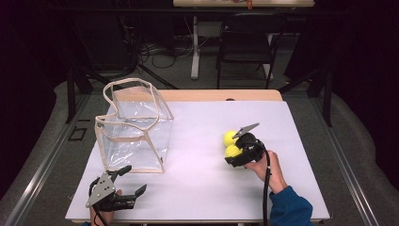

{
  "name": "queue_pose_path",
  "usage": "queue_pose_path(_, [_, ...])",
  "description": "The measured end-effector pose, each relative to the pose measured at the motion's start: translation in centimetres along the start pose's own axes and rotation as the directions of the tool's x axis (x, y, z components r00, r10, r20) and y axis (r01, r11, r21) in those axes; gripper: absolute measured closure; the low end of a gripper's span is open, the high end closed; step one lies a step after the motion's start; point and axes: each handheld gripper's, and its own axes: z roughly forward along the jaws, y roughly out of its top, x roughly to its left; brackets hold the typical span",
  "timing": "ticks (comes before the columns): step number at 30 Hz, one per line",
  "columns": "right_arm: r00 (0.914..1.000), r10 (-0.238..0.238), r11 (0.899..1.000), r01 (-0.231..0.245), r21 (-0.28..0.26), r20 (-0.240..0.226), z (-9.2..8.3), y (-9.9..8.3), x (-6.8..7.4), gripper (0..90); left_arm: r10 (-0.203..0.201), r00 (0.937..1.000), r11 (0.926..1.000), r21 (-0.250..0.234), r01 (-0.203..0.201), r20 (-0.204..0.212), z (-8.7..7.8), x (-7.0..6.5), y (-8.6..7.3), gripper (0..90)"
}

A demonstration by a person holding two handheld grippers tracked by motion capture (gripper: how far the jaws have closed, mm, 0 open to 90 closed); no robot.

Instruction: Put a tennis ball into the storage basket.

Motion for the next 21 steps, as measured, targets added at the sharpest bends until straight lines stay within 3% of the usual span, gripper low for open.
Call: queue_pose_path(21, [0.9982,-0.058,0.998,0.057,-0.028,-0.018,-0.1,2.4,1.5,25.9,0.003,1.0,1.0,-0.003,-0.003,0.004,-0.1,0.0,0.0,15.9])
